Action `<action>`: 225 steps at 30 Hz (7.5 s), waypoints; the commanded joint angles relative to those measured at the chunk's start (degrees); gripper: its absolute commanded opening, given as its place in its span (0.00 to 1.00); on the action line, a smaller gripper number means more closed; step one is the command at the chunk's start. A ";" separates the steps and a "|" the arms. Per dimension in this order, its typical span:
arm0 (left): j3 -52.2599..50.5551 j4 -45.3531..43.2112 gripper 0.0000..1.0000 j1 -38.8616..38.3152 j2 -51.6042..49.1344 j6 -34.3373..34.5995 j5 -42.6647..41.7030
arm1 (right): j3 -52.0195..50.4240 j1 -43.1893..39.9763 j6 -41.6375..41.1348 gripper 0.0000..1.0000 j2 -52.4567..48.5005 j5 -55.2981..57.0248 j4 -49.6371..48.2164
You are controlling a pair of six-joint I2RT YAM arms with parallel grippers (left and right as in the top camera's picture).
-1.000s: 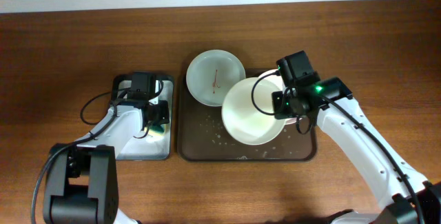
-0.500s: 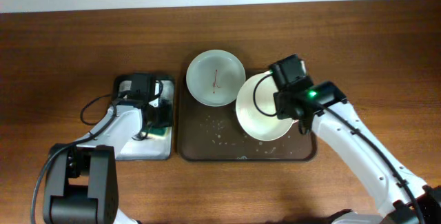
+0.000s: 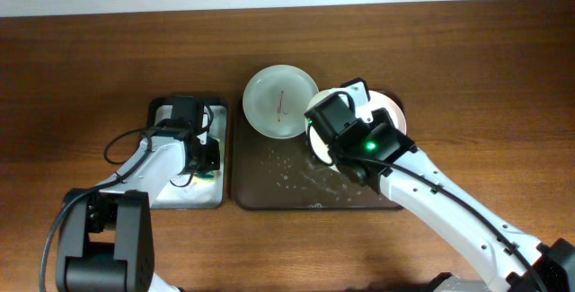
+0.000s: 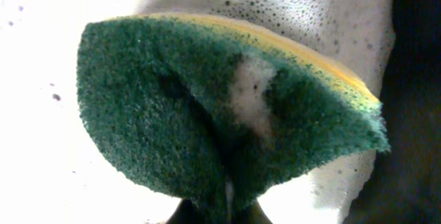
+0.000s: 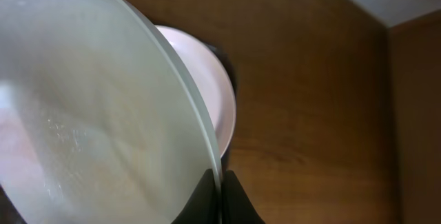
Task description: Clean dirty plates on tray and stack at the side
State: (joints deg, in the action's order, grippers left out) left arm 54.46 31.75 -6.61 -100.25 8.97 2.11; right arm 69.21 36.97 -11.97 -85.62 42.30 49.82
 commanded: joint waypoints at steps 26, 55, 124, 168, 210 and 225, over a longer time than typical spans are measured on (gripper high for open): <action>-0.94 0.02 0.41 0.02 -1.11 -0.07 -0.87 | 1.64 -2.38 -13.97 0.04 1.75 -3.26 -3.15; -0.94 -0.85 0.80 0.02 -1.11 -0.07 -0.87 | 1.64 6.99 -3.28 0.04 2.05 23.56 -4.35; -0.94 -4.72 0.81 0.02 -1.11 -0.04 -0.85 | 4.46 -53.66 4.44 0.49 -13.75 -70.84 -9.03; -0.94 -4.70 0.82 0.02 -1.11 -0.04 -0.87 | 9.49 -19.23 1.79 0.05 -32.92 -62.25 -25.94; -0.76 -2.78 0.00 0.02 10.58 -0.04 -0.85 | 6.86 -19.23 1.81 0.04 -28.00 -62.23 -0.72; -0.76 -2.19 0.00 0.02 13.44 -0.07 -0.33 | 6.86 -19.23 1.84 0.04 -28.00 -62.23 -0.74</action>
State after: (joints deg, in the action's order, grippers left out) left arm 53.82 30.74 -6.66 -88.64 9.02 1.50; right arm 76.58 17.58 -10.31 -114.67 -19.79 49.10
